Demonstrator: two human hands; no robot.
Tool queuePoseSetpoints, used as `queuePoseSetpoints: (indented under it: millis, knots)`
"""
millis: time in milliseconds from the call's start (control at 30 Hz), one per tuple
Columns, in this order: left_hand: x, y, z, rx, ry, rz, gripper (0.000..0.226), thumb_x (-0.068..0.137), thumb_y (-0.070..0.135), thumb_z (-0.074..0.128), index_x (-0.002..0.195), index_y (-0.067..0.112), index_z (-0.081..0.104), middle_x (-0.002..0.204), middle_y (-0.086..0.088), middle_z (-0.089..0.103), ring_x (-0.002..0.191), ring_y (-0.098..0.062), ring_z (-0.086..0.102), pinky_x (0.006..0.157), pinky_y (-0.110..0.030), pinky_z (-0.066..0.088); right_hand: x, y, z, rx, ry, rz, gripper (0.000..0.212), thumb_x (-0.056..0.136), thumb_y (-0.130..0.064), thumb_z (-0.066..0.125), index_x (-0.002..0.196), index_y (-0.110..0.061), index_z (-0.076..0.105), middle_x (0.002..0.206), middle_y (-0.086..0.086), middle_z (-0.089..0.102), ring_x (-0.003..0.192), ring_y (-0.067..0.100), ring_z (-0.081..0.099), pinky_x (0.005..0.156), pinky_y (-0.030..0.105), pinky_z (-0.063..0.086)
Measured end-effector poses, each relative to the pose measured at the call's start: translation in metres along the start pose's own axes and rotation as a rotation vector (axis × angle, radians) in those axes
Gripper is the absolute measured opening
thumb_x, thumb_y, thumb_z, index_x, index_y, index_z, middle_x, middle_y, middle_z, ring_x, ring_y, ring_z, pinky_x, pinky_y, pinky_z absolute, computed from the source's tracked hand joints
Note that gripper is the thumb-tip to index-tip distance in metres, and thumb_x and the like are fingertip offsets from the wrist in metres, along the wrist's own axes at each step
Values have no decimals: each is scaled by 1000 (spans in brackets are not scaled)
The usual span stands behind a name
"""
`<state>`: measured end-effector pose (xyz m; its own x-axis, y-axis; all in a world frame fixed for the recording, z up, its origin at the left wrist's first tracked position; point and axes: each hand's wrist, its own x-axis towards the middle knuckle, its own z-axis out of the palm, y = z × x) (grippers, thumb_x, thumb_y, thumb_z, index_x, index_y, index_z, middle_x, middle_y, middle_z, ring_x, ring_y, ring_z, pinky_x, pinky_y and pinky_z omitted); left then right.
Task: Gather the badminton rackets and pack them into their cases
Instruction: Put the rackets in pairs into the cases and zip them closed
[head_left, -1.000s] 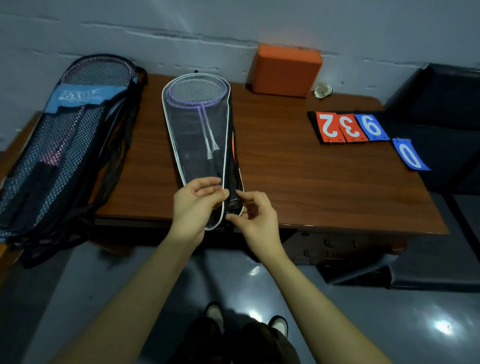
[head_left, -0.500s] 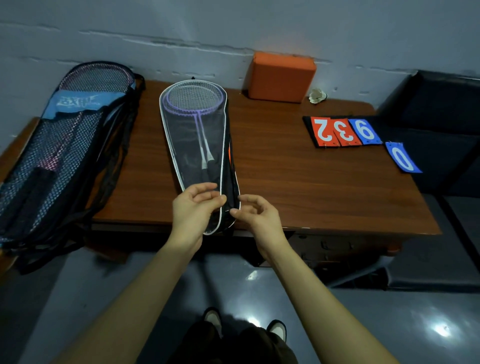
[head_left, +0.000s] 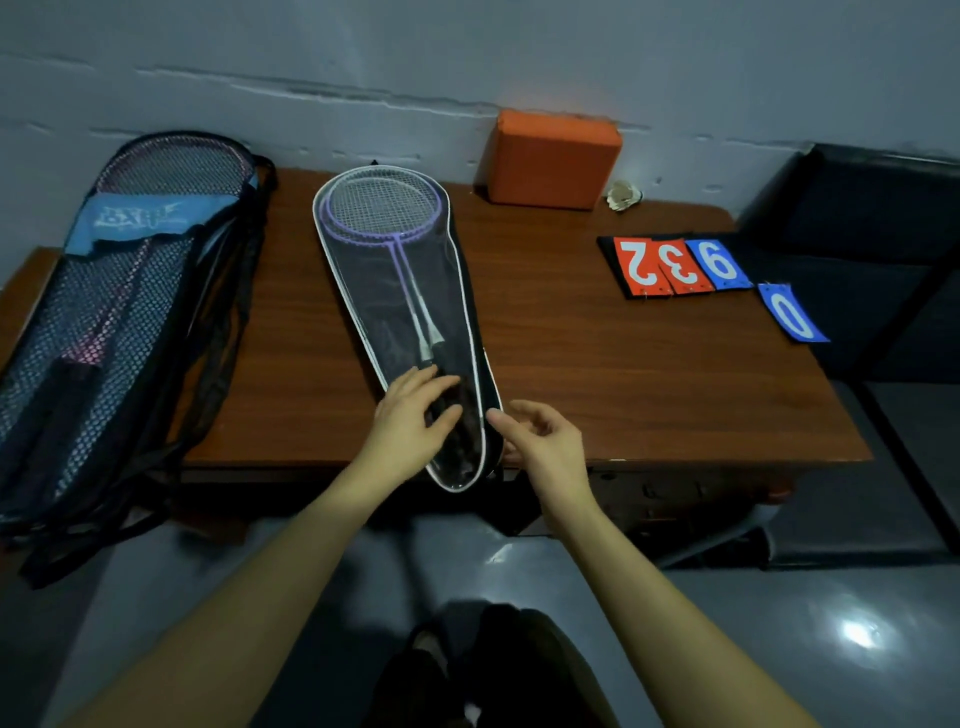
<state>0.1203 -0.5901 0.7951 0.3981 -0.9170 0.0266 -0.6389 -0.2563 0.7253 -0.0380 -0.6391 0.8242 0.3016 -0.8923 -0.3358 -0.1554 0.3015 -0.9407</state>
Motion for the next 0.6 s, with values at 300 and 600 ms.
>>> queuePoseSetpoints:
  millis: [300, 600]
  knots:
    - [60, -1, 38, 425, -261, 187, 51, 96, 41, 38, 143, 26, 28, 155, 1, 18, 143, -19, 8, 114, -41, 8, 42, 10, -46, -902, 28, -222, 31, 87, -26, 59, 118, -26, 59, 75, -8, 61, 75, 18, 61, 60, 29, 45]
    - [118, -3, 54, 515, -344, 234, 49, 95, 38, 41, 139, 18, 36, 138, -4, 41, 131, -22, 32, 108, -34, 20, 134, 29, -43, -1154, 76, -290, 44, 90, -31, 51, 132, -19, 47, 119, 12, 52, 103, 35, 52, 83, 43, 41]
